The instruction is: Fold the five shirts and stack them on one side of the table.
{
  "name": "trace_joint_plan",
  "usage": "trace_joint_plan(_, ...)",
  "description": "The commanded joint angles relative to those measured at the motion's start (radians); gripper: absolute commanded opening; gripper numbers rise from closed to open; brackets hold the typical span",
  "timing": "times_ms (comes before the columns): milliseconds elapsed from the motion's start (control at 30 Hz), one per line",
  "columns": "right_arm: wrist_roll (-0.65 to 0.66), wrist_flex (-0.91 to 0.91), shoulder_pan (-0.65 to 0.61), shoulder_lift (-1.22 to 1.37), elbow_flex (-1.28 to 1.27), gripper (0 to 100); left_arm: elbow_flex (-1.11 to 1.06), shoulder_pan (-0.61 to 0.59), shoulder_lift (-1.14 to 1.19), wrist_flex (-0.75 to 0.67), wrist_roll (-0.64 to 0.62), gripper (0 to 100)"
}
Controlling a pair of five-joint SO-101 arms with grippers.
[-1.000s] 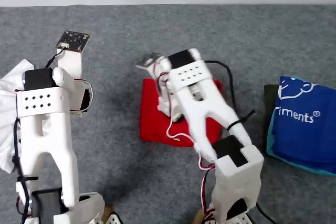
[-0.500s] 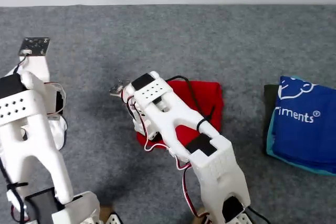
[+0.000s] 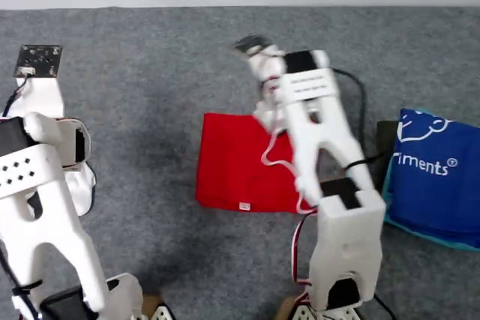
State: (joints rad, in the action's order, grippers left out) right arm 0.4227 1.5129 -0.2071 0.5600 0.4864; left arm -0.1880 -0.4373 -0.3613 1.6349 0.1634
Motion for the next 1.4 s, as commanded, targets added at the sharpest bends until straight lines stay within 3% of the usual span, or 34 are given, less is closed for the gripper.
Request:
trace_joint_plan(0,0.057,-0.122,0.101,0.09,0.051,0.9,0.004,0.0,-0.037,-0.011,-0.006,0)
trace_joint_plan(200,0.068,-0.191,0.099,0.157,0.147,0.9,-0.015,0.0,-0.038,-0.009,-0.006,0)
trace_joint_plan(467,0.061,0.088,-0.022,0.053,0.333,0.9,-0.033,0.0,-0.04,0.002,-0.006,0)
trace_joint_plan(600,-0.038,0.26,-0.025,0.018,0.347,0.9,-0.002,0.0,-0.044,0.046,-0.006,0)
trace_joint_plan(767,-0.178,0.285,0.005,-0.094,0.239,0.9,0.013,0.0,-0.183,0.061,-0.006,0)
trace_joint_plan(1000,-0.204,0.274,0.008,-0.251,-0.054,1.6,-0.067,0.0,-0.37,0.06,0.002,1)
trace_joint_plan(1067,-0.281,0.263,0.01,-0.237,-0.114,5.4,-0.111,0.0,-0.393,0.06,0.002,1)
trace_joint_plan(1233,-0.462,0.236,0.002,-0.166,-0.147,27.6,-0.186,0.0,-0.41,0.06,0.041,1)
trace_joint_plan(1367,-0.5,0.171,0.013,-0.131,-0.147,29.9,-0.203,-0.003,-0.407,0.06,0.107,1)
